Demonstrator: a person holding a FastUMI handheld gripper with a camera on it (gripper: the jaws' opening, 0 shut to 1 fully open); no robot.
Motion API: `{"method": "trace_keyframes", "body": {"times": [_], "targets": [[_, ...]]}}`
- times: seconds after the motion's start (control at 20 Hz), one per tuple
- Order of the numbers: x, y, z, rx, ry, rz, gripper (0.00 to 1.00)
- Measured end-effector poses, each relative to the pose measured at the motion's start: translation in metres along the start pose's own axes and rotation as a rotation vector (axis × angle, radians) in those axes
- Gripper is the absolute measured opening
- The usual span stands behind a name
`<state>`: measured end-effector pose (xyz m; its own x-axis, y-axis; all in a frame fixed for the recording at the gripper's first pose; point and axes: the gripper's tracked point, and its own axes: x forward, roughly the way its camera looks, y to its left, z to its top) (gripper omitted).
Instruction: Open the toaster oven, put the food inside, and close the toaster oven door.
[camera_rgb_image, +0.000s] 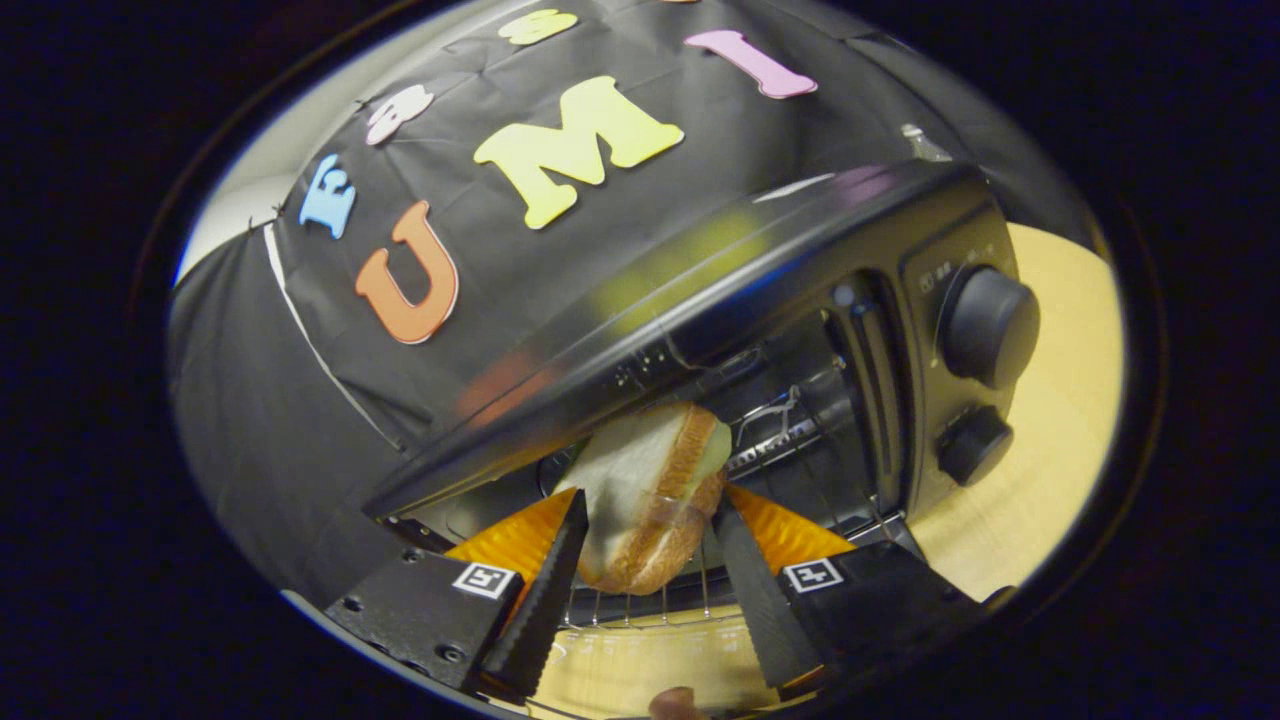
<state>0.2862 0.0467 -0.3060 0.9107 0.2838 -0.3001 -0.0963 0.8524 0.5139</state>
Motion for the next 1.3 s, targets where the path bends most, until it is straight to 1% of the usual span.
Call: {"method": "trace_keyframes", "body": {"times": [0.1,0.25,0.4,0.55,0.65,0.8,0.85,0.9,0.95,1.0,1.15,1.2,1.3], "targets": [[-0.004,-0.008,0.007,-0.068,-0.023,-0.056,0.86],[-0.016,-0.006,0.009,-0.156,-0.026,-0.065,0.90],[-0.038,-0.007,0.019,-0.252,-0.076,-0.097,0.93],[-0.067,-0.003,0.024,-0.352,-0.121,-0.100,0.93],[-0.084,-0.003,0.020,-0.372,-0.131,-0.117,0.94],[-0.110,-0.003,0.009,-0.438,-0.144,-0.116,0.95],[-0.119,-0.003,0.004,-0.451,-0.140,-0.112,0.96],[-0.124,-0.002,-0.007,-0.451,-0.119,-0.095,0.99],[-0.129,0.000,-0.018,-0.441,-0.079,-0.063,1.00],[-0.134,-0.001,-0.033,-0.431,-0.034,-0.052,1.00],[-0.156,-0.016,-0.069,-0.434,0.114,-0.087,1.00],[-0.162,-0.014,-0.081,-0.440,0.166,-0.079,1.00],[-0.174,-0.010,-0.099,-0.444,0.227,-0.076,1.00]]}}
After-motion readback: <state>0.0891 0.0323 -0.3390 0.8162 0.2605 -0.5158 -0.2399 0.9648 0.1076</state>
